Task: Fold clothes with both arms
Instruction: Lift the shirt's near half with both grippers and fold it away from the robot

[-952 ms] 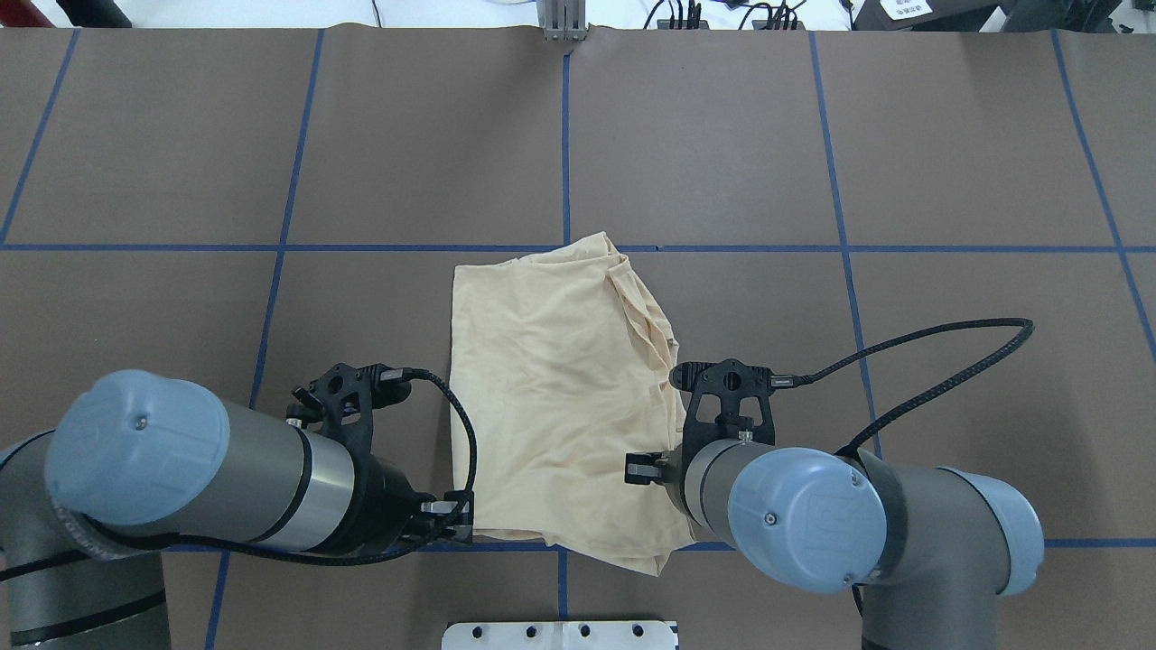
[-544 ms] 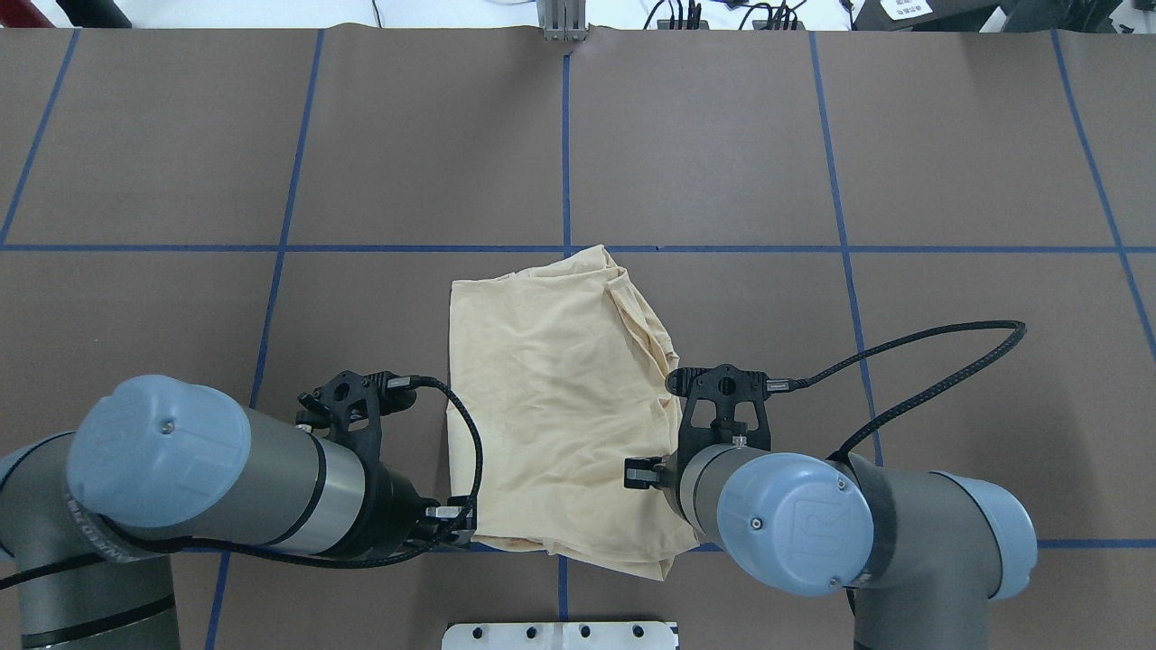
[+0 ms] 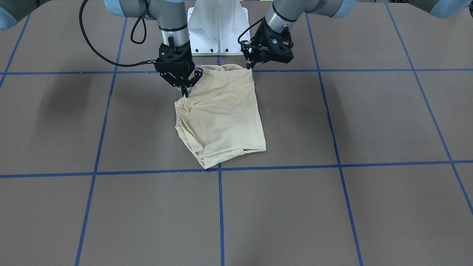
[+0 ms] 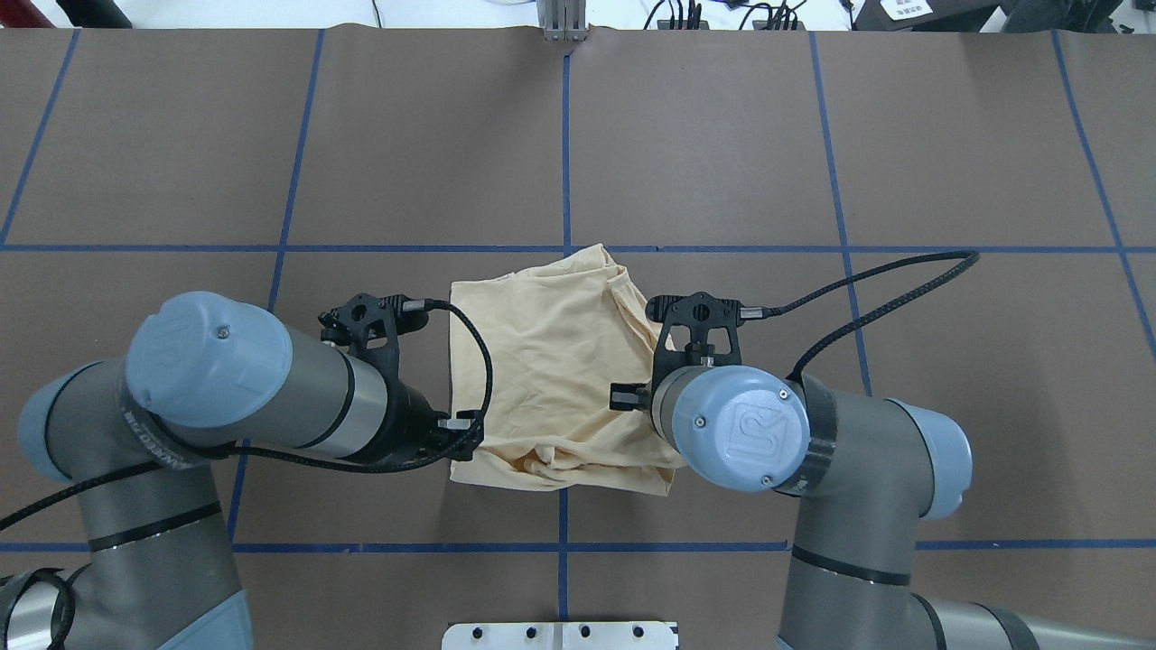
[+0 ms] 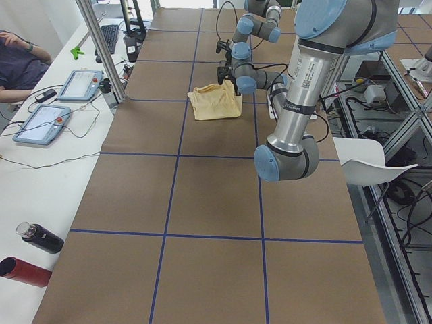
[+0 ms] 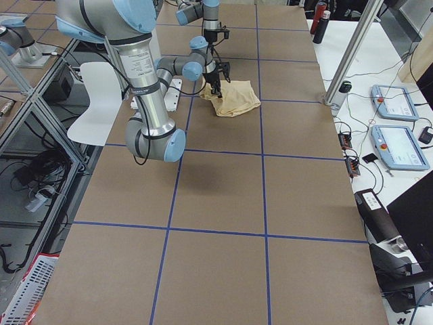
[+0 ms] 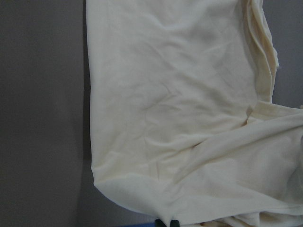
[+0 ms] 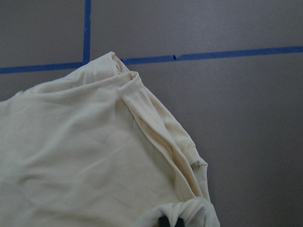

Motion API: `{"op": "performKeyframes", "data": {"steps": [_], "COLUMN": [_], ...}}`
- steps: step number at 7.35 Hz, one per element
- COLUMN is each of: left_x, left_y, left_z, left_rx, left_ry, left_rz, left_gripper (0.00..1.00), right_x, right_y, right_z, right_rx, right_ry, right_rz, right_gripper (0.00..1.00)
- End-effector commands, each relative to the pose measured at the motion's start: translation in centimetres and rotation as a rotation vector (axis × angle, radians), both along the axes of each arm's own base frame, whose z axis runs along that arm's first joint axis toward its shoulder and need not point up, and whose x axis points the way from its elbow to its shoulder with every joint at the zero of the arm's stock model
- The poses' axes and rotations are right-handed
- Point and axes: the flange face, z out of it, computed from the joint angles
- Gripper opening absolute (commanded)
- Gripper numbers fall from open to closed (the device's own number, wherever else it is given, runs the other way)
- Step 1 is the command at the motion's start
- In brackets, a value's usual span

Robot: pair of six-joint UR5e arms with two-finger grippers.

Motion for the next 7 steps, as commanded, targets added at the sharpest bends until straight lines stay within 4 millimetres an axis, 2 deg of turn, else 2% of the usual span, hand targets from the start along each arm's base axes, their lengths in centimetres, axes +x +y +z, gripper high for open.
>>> {"op": "performKeyframes", "data": {"steps": [1,2,4,6,7], "left_x": [0.8,1.9,3.1,4.3,4.2], "left_y": [-4.6,-6.6,-9.4,-12.6,-13.6], "left_z": [-0.5,-0.2,2.5,2.8,2.4], "left_rx": [0.037,0.053,0.113,0.114,0.141], "left_ry": [-0.025,-0.053,-0.14,-0.176,-0.182], "left_rz": [-0.04,-0.048,-0.084,-0.103,-0.096], "left_gripper": [0.0,0.0,0.0,0.0,0.0], "right_x": [-1.2,-2.0,-4.4,-4.7,-4.2], "right_y": [-4.5,-6.4,-9.0,-10.9,-11.7], "right_z": [0.4,0.7,1.6,1.8,1.1], "right_rx": [0.007,0.01,0.007,0.018,0.021], "right_ry": [0.03,0.033,0.062,0.07,0.062], "right_rz": [0.039,0.055,0.063,0.069,0.071], "right_gripper": [0.0,0.0,0.0,0.0,0.0]}}
